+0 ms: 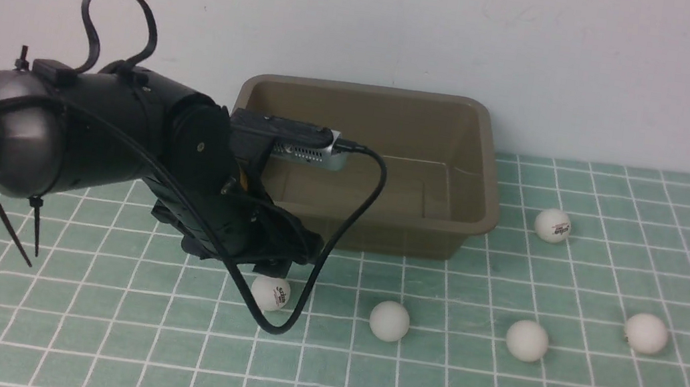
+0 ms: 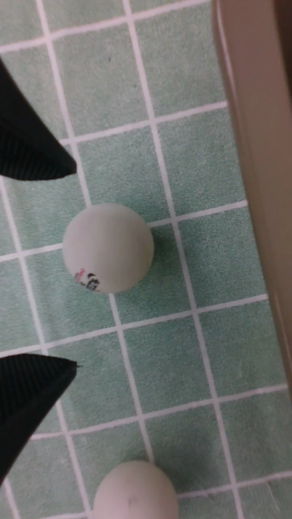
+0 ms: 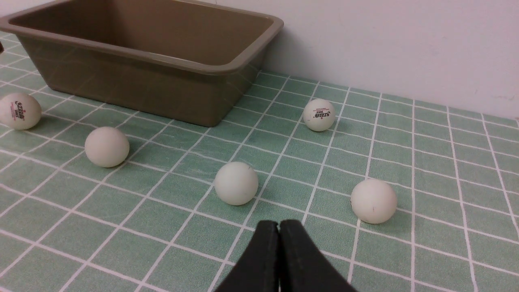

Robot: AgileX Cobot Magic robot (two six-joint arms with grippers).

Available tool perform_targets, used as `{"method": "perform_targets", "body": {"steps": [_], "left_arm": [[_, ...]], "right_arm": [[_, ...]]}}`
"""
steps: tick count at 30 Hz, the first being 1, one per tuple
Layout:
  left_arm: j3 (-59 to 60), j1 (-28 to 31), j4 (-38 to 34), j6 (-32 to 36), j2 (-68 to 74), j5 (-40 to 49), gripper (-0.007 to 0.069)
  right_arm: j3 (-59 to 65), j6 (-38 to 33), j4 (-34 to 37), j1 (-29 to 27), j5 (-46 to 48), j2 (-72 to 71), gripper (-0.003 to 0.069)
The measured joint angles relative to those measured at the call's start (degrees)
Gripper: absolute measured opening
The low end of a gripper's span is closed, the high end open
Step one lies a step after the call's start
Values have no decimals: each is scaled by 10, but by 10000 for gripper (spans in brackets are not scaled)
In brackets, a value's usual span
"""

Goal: Put the table tennis balls in the box on the green coffee tablecloth.
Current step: 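Reach for and grasp a ping pong ball on the table beside the basket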

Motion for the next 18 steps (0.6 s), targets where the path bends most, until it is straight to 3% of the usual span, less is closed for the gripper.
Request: {"method": "perform_targets", "body": {"steps": [18], "left_arm": [[-1, 0, -2, 1, 59, -63, 524]], "right_arm": [[0, 0, 0, 0, 0, 0, -15]]}}
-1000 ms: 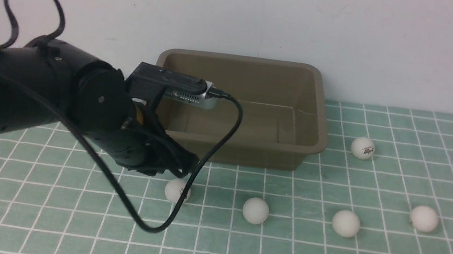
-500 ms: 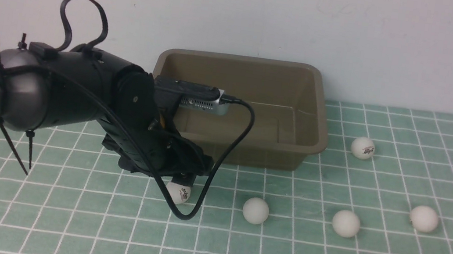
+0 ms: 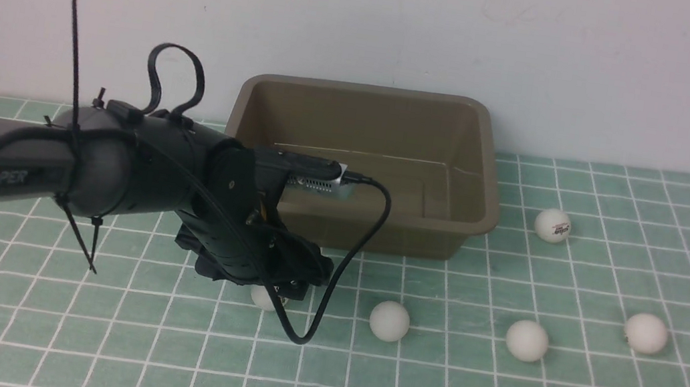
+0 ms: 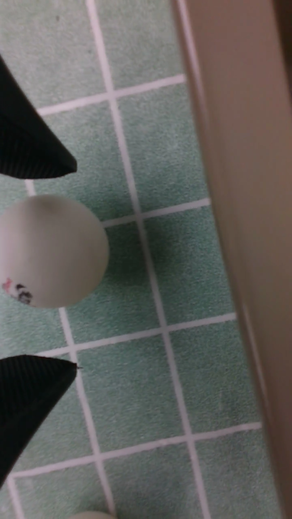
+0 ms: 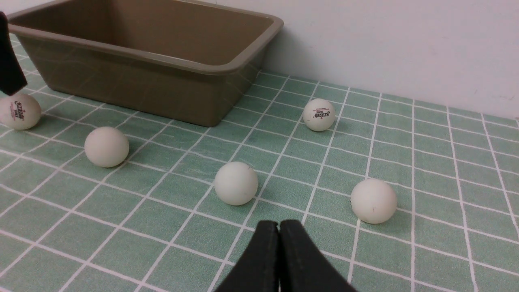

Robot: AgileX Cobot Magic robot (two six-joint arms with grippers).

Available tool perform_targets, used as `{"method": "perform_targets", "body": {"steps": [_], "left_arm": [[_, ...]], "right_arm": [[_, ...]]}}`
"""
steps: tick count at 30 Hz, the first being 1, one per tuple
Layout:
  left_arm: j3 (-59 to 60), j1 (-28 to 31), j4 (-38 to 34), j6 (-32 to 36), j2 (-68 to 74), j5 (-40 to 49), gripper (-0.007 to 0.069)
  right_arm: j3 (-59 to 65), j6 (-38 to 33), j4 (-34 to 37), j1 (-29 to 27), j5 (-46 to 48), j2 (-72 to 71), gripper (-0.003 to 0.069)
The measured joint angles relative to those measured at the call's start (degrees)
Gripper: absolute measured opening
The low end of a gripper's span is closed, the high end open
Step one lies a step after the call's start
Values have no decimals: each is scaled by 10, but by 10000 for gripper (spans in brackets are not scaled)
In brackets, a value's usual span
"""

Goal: Put the table tennis balls in the box on the green coffee tablecloth.
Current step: 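Reach for and grasp a ping pong ball on the table beside the basket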

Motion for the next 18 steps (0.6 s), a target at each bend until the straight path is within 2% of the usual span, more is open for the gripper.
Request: {"method": "perform_targets", "body": {"steps": [11, 14, 17, 18], "left_arm": [[0, 0, 7, 3, 25, -22, 512], [0, 0, 8, 3, 32, -23, 469], [0, 0, 9, 3, 36, -19, 348], [-1, 0, 9, 3, 36, -15, 349]], "right_arm": [[0, 0, 0, 0, 0, 0, -15], [0, 0, 0, 0, 0, 0, -15], [0, 0, 0, 0, 0, 0, -15], [0, 0, 0, 0, 0, 0, -15]]}}
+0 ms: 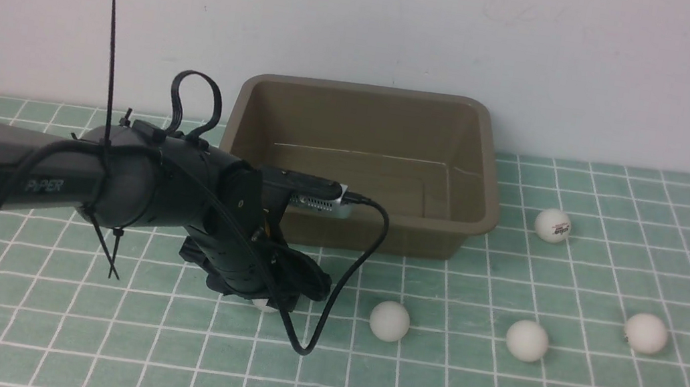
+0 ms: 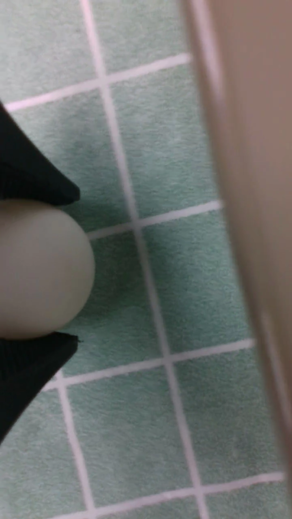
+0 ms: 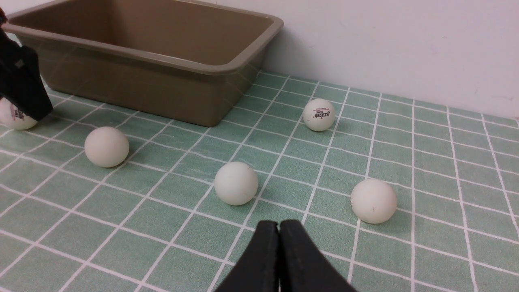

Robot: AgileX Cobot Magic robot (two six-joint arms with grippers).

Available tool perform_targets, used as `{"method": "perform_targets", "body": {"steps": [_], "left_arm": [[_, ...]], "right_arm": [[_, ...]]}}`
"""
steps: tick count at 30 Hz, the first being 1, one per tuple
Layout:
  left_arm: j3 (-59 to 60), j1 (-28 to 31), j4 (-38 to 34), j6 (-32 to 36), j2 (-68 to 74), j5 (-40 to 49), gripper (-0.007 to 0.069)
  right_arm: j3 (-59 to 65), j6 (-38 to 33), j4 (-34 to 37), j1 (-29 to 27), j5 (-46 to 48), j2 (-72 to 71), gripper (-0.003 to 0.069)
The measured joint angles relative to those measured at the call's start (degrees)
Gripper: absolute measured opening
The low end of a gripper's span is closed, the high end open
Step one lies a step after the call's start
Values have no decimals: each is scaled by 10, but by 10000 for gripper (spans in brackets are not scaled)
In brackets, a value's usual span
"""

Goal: Put the table tennis balls in the box on the green coffee tablecloth.
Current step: 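Reach for and grasp a ping pong ball on the table beside the basket, then drop the ball into the bin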

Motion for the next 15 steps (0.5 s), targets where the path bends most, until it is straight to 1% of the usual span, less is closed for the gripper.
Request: {"method": "perform_targets", "body": {"steps": [2, 4, 6, 8, 10, 12, 15], "left_arm": [[0, 0, 0, 0, -5, 20, 352], [0, 0, 0, 0, -22, 68, 352], [0, 0, 0, 1, -39, 97, 352], [0, 0, -2, 14, -69, 141, 352], [0, 0, -14, 41, -114, 192, 352], [0, 0, -22, 65, -139, 204, 352], [0, 0, -29, 91, -168, 195, 352]], "right_arm": [[0, 0, 0, 0, 0, 0, -15], [0, 0, 0, 0, 0, 0, -15], [0, 0, 0, 0, 0, 0, -15], [0, 0, 0, 0, 0, 0, -15], [0, 0, 0, 0, 0, 0, -15], [0, 0, 0, 0, 0, 0, -15], [0, 0, 0, 0, 0, 0, -15]]}}
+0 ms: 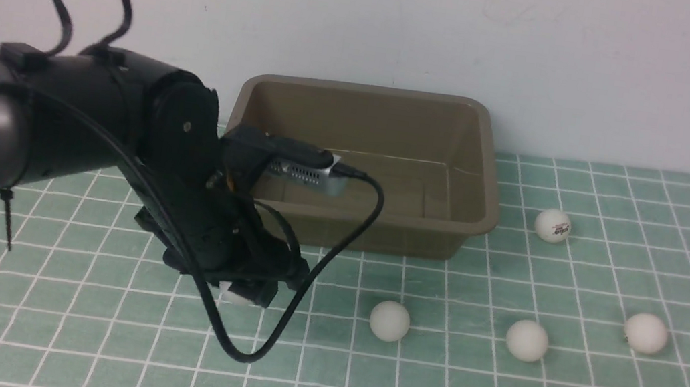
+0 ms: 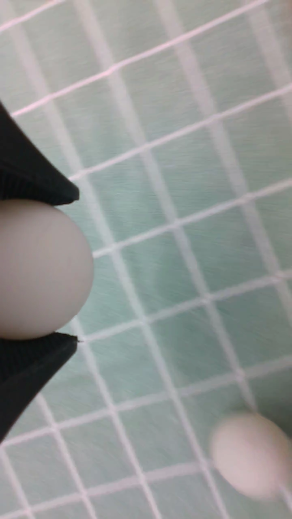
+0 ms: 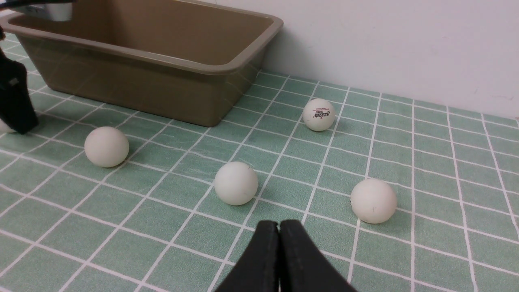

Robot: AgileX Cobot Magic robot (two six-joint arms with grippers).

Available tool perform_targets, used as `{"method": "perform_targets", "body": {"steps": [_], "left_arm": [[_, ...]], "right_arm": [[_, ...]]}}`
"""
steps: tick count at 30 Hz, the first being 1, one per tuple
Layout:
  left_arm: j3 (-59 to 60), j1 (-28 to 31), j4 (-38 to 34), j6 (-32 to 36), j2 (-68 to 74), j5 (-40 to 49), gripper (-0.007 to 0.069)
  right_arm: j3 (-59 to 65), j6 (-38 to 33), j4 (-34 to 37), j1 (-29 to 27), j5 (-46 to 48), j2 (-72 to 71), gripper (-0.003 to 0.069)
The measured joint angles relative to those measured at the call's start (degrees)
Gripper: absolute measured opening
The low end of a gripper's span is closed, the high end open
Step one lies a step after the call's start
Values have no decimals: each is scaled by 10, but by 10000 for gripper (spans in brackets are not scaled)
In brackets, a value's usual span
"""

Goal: Put the table tennis balls in the box on the green coffee tablecloth.
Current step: 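Drop the ball into the bin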

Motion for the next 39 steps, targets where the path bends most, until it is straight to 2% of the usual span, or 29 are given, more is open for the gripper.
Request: {"method": "perform_targets", "body": {"steps": [6, 8, 11, 13, 19, 27, 30, 34, 39], "left_arm": [[0, 0, -7, 33, -16, -95, 352], [0, 0, -9, 39, -8, -215, 352], [0, 0, -10, 42, 9, -310, 352], [0, 0, -10, 42, 38, -412, 352], [0, 1, -10, 42, 121, -553, 352], [1, 15, -12, 60, 184, -623, 353], [1, 19, -13, 61, 184, -644, 386], [1, 22, -14, 61, 184, -646, 429], [1, 23, -14, 61, 183, -646, 430]], "right_arm": [[0, 0, 0, 0, 0, 0, -15], [0, 0, 0, 0, 0, 0, -15], [0, 0, 0, 0, 0, 0, -15], [0, 0, 0, 0, 0, 0, -15], [0, 0, 0, 0, 0, 0, -15], [0, 0, 0, 0, 0, 0, -15], [0, 0, 0, 0, 0, 0, -15], [0, 0, 0, 0, 0, 0, -15], [0, 0, 0, 0, 0, 0, -15]]}}
